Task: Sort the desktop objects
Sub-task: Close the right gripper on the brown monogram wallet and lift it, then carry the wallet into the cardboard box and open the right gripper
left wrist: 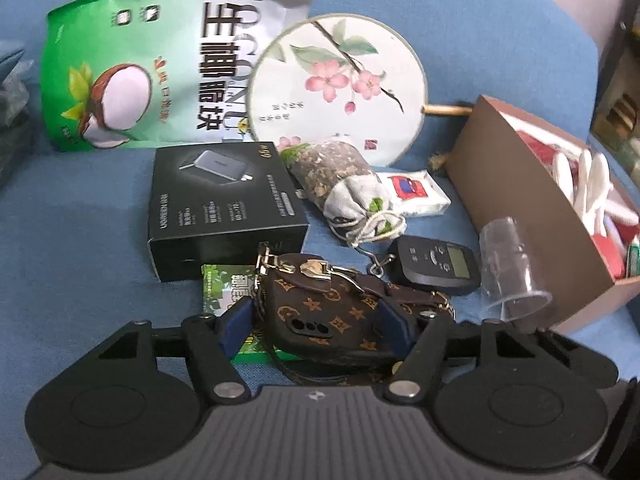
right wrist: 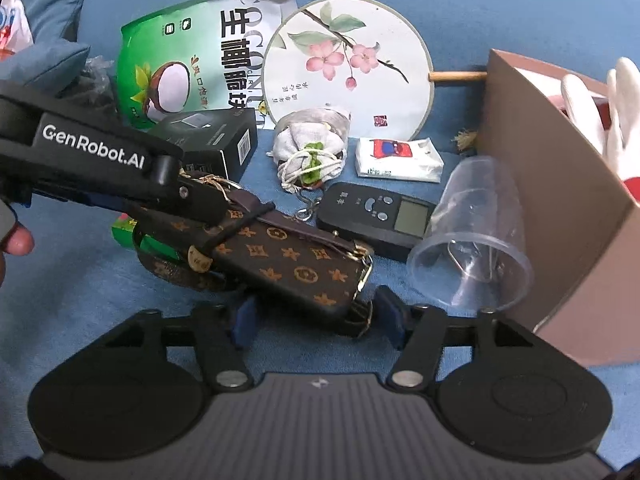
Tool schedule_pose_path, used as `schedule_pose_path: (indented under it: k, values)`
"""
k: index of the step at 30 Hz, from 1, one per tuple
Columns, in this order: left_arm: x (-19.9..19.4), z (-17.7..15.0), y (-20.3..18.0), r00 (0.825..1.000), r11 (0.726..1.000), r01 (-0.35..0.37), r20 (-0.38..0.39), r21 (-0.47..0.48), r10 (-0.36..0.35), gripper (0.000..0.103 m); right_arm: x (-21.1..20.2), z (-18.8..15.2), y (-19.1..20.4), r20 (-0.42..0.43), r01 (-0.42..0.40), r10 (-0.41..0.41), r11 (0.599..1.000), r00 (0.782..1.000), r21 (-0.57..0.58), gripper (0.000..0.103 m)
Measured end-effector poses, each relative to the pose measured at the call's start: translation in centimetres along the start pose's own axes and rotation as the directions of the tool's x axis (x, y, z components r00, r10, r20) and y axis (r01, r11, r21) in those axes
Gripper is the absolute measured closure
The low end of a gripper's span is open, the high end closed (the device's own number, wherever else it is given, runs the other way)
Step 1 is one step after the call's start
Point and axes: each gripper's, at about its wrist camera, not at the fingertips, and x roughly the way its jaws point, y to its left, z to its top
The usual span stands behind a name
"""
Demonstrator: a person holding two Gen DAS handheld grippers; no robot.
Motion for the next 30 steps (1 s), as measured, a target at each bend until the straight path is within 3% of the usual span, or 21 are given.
schedule_pose_path:
  k: [3,7,10,17,24,30]
  values:
    - [0.0,-0.1,0.1,1.000,1.000,0.015,0.000,0.003,-0.015,0.033,0.0,-0.2,-0.1,0.010,-0.012,0.012,1.000,1.000,0.004,0.042]
    - [-1.0,-0.3,0.3,1.000,1.000,0.014,-0.004,-0.024,-0.014,0.048,-0.9,-0.4,0.1,0.005,-0.012,0.012,1.000,1.000,0.018,0.046]
    - [-2.5,-0.5,0.3,1.000,0.999,0.023,0.008,-0.030,-0.022,0.053,-1.9,-0.8,0.2,0.004,-0.012,0.012,0.999,1.000,0.039,0.049]
    - [-7.0,-0.3,-1.3,0.995,0.998,0.057,0.080,-0.009,-0.056,0.057,-6.4,-1.2,0.0,0.060,-0.030,0.023,0.993,0.998,0.112,0.050]
    - [-12.1,3.0,-5.2,0.964,0.991,0.128,0.228,0.047,-0.136,0.057,-12.9,1.9,-1.6,0.212,0.012,-0.036,0.993,0.977,0.117,0.051]
    - [-11.9,6.4,-10.5,0.927,0.967,0.222,0.281,0.122,-0.248,0.057,-16.7,4.4,-5.9,0.291,0.087,-0.133,0.982,0.947,0.165,0.051]
